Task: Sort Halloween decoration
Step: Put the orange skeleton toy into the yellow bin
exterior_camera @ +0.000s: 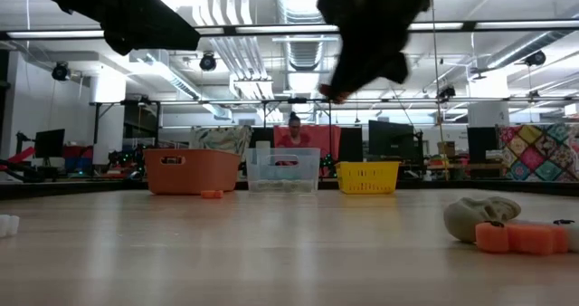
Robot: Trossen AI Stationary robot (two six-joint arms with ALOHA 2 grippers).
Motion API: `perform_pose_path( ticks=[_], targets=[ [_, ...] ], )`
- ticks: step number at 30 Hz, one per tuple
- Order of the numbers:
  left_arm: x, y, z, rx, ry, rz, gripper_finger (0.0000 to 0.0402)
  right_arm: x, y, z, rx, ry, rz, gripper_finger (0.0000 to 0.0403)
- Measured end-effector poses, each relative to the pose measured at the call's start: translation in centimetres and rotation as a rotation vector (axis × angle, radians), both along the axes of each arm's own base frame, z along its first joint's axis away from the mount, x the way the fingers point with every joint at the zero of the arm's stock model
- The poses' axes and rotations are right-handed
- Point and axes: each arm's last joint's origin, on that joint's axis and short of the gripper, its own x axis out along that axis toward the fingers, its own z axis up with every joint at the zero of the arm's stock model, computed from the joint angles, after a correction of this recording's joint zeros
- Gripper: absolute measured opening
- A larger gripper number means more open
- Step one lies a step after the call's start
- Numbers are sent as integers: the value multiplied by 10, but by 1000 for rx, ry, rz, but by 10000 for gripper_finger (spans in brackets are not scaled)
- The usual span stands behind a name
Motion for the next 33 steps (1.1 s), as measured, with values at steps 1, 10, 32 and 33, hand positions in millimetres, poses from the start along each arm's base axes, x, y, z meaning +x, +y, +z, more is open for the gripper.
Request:
perform_pose_path(
  ticks=[1, 10, 32, 33],
  targets=[
    [0, 0, 0, 1, -1, 1, 118, 4, -4, 1, -22, -34, 29, 24],
    [0, 1, 1, 30, -9, 39, 118, 33, -35, 17, -318, -355, 240, 24],
    [1, 4, 1, 33, -9, 55, 118, 1, -165, -31, -519, -581, 70, 24],
    [1, 4, 1, 33, -9, 55, 118, -2, -174, -33, -506, -556, 32, 24]
  ],
)
